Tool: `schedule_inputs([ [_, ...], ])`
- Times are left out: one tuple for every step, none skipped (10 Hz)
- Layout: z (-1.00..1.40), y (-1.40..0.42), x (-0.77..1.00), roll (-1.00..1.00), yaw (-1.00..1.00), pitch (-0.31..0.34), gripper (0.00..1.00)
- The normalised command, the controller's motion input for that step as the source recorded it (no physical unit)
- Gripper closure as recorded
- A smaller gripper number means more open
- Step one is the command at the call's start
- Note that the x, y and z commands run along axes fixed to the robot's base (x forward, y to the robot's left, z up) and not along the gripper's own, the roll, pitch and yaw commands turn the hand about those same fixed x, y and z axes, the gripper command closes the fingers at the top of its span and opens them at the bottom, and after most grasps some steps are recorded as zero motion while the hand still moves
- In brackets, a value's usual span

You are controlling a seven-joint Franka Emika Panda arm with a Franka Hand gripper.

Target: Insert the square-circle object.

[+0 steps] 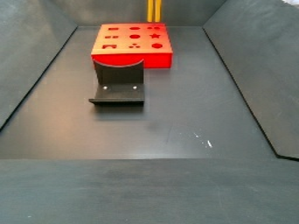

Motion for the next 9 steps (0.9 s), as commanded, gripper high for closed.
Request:
schedule_inputs([
  [-0.28,0.00,0.16,0.03,0.21,0.000,1.00],
  [-0.24,0.00,0.00,0.03,0.07,-0.001,1.00],
  [-0.22,0.00,0.00,0.03,0.03,0.000,1.00],
  [-0.21,0.00,0.00,0.03,0.01,-0.003,1.00],
  [-0.15,0.00,0.17,0.04,0.02,-0.006,1.00],
  [-0.11,0.02,0.21,0.03,0.00,0.000,1.00],
  [-0.11,0.00,0.12,0.04,0.00,0.000,1.00],
  [-0.13,-0.03,0.02,0.07,0.00,0.000,1.00],
  [-0.12,0.00,0.00,0.09,0.00,0.000,1.00],
])
